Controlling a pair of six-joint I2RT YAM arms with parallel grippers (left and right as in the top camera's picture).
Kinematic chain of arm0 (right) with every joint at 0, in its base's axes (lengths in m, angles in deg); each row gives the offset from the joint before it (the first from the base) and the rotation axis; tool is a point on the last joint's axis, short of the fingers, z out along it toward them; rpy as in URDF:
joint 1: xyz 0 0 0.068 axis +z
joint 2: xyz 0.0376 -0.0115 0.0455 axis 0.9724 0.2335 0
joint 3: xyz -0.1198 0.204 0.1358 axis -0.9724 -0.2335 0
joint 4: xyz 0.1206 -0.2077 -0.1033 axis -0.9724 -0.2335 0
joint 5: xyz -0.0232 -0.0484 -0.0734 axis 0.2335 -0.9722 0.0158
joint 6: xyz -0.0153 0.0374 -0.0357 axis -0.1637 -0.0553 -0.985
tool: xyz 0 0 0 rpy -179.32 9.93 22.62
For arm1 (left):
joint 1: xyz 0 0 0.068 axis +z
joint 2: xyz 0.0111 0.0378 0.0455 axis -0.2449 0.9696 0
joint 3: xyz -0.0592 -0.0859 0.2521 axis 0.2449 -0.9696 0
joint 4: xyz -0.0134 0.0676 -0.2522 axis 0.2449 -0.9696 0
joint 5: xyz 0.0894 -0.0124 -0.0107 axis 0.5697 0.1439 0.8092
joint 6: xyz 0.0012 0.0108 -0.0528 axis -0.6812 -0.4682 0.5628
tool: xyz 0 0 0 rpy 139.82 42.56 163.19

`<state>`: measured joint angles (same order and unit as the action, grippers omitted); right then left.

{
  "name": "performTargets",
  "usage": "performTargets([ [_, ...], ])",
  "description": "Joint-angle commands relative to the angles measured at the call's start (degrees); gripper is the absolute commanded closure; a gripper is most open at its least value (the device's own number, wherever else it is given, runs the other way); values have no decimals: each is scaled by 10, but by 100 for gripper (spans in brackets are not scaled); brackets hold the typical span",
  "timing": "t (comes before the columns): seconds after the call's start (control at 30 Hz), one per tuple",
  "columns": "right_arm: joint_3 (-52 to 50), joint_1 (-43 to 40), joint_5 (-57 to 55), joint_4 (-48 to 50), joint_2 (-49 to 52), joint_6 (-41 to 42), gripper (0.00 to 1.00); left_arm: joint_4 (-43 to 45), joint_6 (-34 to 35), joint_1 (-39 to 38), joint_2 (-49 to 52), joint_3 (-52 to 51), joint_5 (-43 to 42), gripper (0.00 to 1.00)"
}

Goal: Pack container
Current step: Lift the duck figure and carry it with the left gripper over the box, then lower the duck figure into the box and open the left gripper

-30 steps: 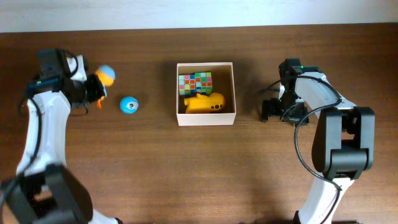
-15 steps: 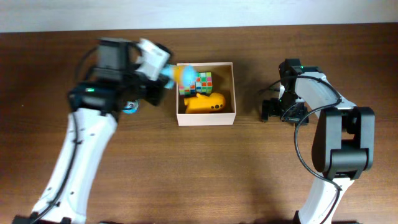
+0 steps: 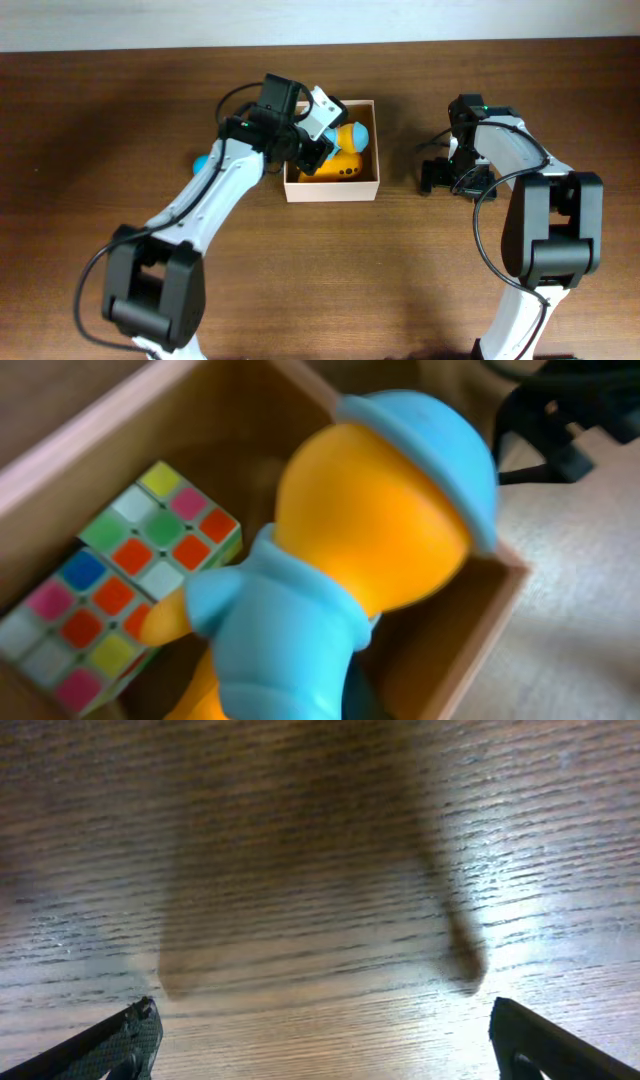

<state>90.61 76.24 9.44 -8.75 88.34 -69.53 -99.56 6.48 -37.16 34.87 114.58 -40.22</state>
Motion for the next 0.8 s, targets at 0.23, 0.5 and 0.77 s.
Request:
performTargets([
  [0.23, -2, -2, -9, 0, -7, -4, 1, 48, 20, -21, 16, 9, -4, 98],
  [0.5, -2, -2, -9, 0, -7, -4, 1, 49, 20, -37, 26, 9, 10, 98],
  [0.77, -2, -2, -9, 0, -7, -4, 1, 34, 32, -40, 30, 9, 31, 98],
])
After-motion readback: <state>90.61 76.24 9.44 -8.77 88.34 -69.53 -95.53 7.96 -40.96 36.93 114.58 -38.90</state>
